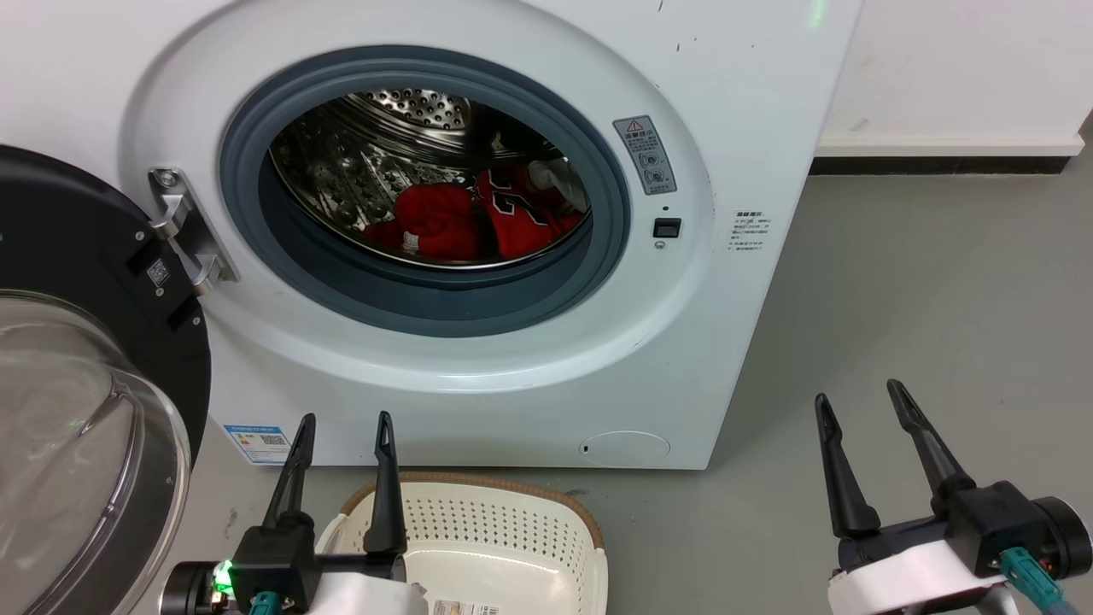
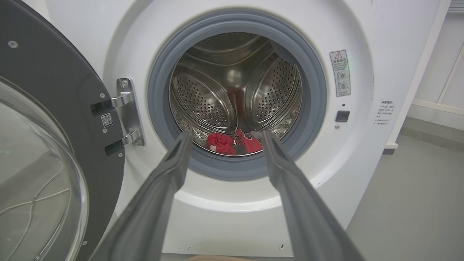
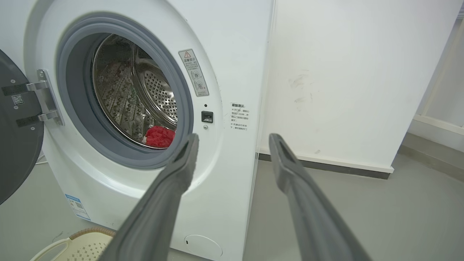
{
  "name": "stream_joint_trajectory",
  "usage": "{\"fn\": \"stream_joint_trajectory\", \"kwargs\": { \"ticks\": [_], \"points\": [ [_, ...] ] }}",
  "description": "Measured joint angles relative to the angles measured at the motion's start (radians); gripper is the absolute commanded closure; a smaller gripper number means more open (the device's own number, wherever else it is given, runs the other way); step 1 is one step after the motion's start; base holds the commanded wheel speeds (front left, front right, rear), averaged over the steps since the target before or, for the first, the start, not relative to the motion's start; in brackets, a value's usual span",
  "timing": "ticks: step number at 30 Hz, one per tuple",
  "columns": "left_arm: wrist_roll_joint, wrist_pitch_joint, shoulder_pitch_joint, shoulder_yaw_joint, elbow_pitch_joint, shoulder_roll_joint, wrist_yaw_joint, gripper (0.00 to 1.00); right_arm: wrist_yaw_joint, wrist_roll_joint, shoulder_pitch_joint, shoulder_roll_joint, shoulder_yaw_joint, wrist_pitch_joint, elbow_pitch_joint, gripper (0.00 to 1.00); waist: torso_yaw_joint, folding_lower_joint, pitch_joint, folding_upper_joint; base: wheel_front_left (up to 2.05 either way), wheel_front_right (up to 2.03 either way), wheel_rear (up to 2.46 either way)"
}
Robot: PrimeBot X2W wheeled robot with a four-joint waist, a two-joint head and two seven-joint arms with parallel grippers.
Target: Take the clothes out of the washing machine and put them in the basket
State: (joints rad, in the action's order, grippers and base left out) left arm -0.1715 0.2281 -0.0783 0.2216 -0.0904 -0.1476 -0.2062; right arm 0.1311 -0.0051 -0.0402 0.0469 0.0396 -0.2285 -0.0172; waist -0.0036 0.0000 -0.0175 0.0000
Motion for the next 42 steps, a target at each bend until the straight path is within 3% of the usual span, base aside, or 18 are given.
{"fn": "stream_joint_trajectory", "kwargs": {
  "ticks": [19,36,42],
  "points": [
    [0.152,0.032,-0.021,-0.03,0.049,0.035,0.033,0.0,0.0,-0.04,-0.01,0.002,-0.029,-0.033,0.044,0.0,-0.002,0.0001,-0.001,0.0,0.0,0.0,0.0],
    [0.16,0.035,-0.025,-0.053,0.057,0.053,0.059,0.0,0.0,-0.064,-0.008,0.002,-0.026,-0.035,0.047,0.0,-0.001,0.0,-0.003,0.0,0.0,0.0,0.0],
    [0.159,0.035,-0.021,-0.063,0.071,0.043,0.091,0.0,0.0,-0.064,0.005,0.003,-0.019,-0.035,0.041,0.0,-0.018,0.0,-0.03,0.0,0.0,0.0,0.0]
  ]
}}
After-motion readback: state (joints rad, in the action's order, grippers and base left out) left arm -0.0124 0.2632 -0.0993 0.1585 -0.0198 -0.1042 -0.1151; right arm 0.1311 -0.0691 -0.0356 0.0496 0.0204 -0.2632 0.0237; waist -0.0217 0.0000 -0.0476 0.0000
